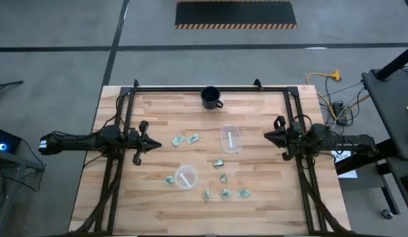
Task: Pick and place items into bin
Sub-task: Put the white stevia packet into the right transparent bin
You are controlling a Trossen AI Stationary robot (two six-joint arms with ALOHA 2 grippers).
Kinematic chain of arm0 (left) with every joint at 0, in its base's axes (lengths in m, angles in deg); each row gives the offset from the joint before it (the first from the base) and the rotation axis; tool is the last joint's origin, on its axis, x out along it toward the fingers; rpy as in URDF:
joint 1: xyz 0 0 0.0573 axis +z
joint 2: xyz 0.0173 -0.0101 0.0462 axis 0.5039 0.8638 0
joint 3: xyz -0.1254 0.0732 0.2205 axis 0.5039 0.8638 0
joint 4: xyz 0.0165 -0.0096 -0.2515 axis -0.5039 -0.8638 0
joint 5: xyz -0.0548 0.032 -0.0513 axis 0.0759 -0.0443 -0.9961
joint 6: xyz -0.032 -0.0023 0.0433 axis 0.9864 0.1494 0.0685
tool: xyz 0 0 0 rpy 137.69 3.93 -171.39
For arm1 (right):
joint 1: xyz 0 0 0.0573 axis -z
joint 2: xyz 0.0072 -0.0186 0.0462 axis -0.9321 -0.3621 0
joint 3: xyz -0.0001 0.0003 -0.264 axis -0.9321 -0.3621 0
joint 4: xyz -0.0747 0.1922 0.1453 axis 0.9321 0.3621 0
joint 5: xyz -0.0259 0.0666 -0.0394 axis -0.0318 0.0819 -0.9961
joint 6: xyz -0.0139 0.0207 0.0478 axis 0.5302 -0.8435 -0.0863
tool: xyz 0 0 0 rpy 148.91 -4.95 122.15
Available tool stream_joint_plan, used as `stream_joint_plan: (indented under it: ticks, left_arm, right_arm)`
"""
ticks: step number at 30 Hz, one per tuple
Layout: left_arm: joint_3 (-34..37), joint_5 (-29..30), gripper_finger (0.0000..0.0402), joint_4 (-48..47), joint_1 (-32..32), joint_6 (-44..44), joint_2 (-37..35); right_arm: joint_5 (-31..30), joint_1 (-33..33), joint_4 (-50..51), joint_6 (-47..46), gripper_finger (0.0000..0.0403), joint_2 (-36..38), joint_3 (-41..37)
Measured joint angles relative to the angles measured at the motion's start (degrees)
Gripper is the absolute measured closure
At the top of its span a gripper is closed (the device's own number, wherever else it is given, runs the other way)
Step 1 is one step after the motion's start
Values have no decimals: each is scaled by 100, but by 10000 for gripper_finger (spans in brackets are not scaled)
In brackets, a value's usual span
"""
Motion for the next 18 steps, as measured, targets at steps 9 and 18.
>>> stream_joint_plan:
  ticks: [9, 18]
  left_arm:
    - [0, 0, 402, 1, 1, 1, 0]
    - [0, 0, 402, 2, 0, 2, 2]
  right_arm:
    - [1081, -3, -2689, 894, 374, -2, 0]
    - [1406, -3, -5041, 1834, 374, -85, 11]
